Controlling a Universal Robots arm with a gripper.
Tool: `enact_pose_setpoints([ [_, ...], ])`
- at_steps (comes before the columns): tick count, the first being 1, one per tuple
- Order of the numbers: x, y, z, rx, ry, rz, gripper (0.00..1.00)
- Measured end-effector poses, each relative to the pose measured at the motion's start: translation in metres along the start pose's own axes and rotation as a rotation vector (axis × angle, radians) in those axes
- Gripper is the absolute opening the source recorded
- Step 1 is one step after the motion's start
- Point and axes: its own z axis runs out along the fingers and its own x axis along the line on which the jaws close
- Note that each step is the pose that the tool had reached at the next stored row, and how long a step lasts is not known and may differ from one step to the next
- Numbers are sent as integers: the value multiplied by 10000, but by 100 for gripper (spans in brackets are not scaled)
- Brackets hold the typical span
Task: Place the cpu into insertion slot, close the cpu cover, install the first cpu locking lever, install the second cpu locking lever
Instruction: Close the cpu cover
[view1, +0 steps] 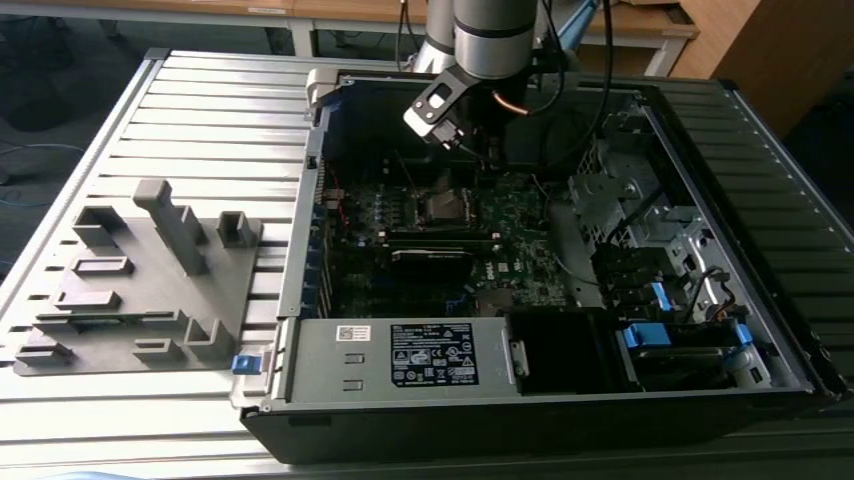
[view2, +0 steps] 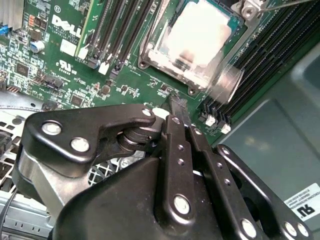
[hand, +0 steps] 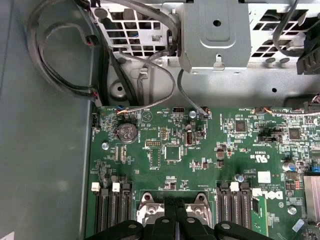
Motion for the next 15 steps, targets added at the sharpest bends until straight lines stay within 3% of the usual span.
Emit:
enact_pose_setpoints([
  [8,0,-5,-1,15,0,0,11],
  [9,0,-5,1,69,-1,0,11],
  [13,0,-5,7,499,-20,-2,11],
  [15,-1,-6,6,594,-27,-2,11],
])
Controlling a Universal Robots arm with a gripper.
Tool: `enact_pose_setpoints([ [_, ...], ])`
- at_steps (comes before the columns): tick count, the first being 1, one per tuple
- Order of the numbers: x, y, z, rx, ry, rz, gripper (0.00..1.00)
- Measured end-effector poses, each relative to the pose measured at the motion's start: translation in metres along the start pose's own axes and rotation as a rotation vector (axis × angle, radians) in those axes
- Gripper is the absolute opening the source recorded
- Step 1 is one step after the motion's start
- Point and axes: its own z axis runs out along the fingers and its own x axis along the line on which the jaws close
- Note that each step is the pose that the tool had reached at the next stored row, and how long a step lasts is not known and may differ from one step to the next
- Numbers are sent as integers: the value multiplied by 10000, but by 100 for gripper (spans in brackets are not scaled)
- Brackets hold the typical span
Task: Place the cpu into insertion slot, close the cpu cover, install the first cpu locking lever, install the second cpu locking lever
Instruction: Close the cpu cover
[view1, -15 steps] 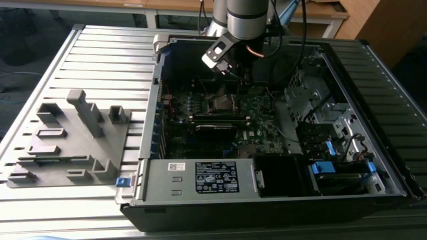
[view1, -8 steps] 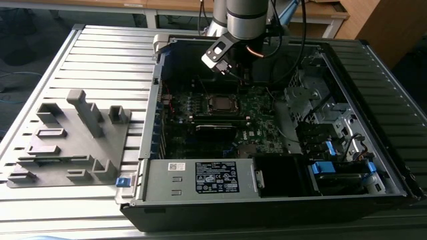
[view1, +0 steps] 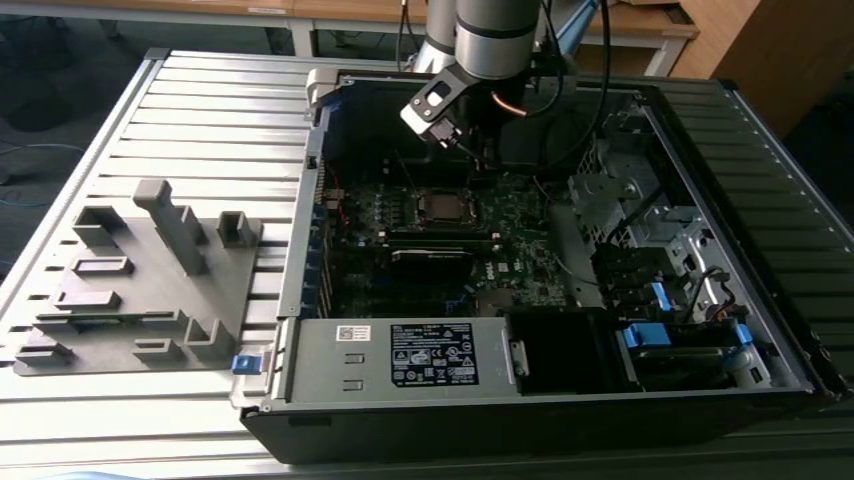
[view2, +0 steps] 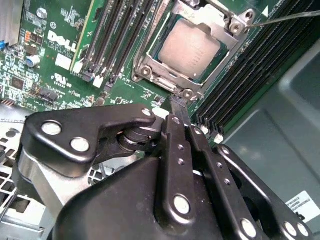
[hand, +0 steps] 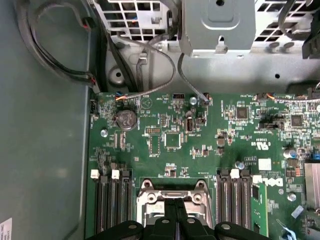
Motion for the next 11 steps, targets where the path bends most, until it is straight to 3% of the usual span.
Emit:
enact_pose_setpoints([
  [11,1,-14,1,22,4,-1,11],
])
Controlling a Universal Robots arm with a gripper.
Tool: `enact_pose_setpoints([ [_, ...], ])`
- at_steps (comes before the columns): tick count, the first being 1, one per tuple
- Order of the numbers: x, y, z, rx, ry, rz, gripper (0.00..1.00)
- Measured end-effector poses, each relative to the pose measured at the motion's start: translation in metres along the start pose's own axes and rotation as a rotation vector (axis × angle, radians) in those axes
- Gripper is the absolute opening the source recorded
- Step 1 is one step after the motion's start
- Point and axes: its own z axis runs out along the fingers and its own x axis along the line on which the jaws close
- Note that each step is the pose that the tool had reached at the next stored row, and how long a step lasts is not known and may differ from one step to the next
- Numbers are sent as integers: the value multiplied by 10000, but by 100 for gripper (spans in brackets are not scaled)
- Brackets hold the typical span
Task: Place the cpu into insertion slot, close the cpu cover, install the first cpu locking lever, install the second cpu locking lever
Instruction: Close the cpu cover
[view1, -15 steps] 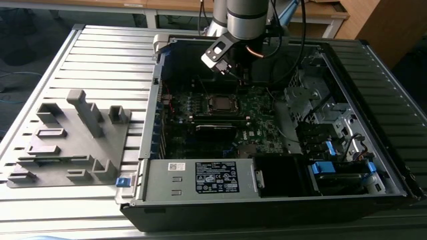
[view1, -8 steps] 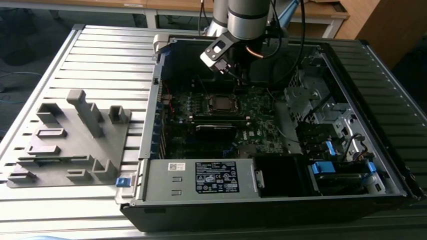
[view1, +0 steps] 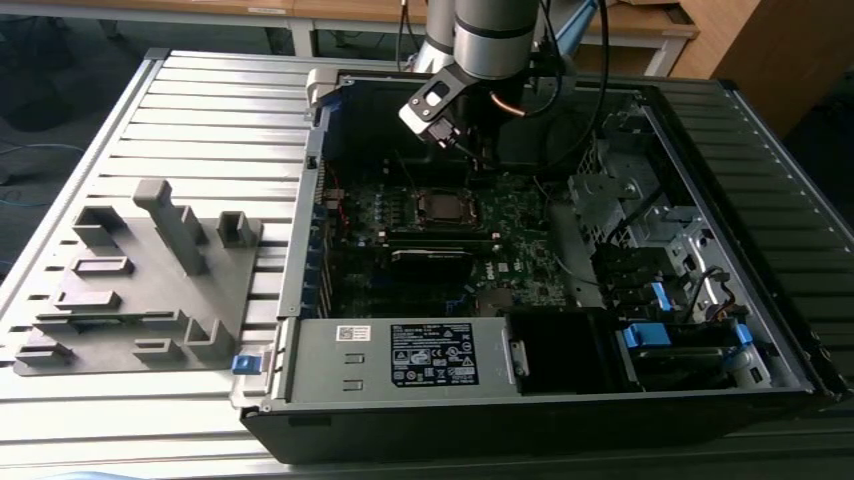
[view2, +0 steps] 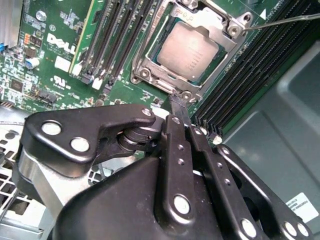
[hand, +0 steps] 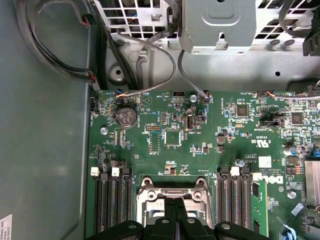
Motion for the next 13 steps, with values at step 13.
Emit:
enact_pose_setpoints([
  [13,-2,-118,-5,0,-1,3,11],
])
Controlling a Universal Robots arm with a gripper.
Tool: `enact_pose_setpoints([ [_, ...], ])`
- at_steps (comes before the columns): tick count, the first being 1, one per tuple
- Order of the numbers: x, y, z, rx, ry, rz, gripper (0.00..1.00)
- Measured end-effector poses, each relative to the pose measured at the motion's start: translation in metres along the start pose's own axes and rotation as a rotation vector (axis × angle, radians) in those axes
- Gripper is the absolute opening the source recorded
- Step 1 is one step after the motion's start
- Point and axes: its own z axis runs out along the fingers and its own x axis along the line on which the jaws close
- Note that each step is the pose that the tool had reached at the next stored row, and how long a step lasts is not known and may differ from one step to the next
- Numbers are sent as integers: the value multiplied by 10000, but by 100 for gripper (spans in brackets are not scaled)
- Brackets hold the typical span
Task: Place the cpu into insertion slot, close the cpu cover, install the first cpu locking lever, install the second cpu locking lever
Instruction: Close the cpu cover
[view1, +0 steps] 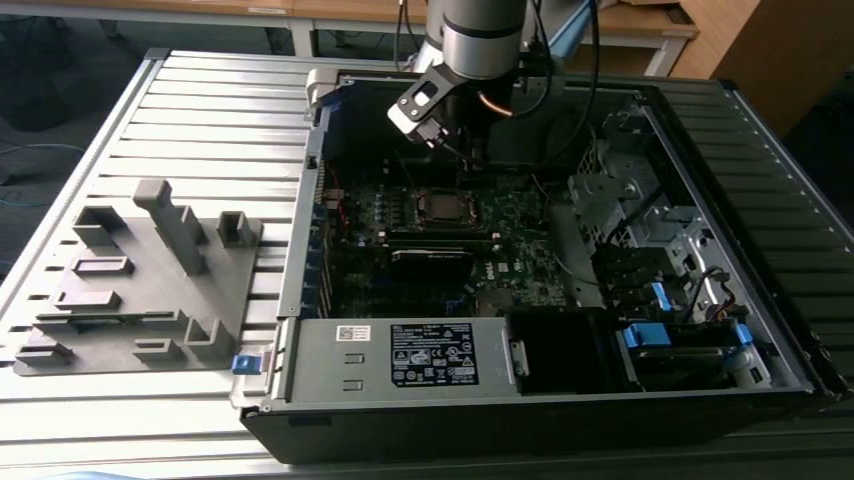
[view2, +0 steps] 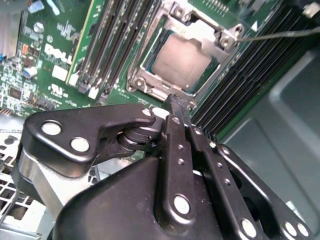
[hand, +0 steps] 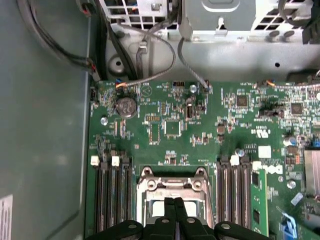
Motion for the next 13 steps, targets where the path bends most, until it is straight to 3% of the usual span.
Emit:
enact_pose_setpoints([
  [5,-1,-75,-3,1,-1,-1,11],
  [13,-1,-81,5,-1,2,0,11],
])
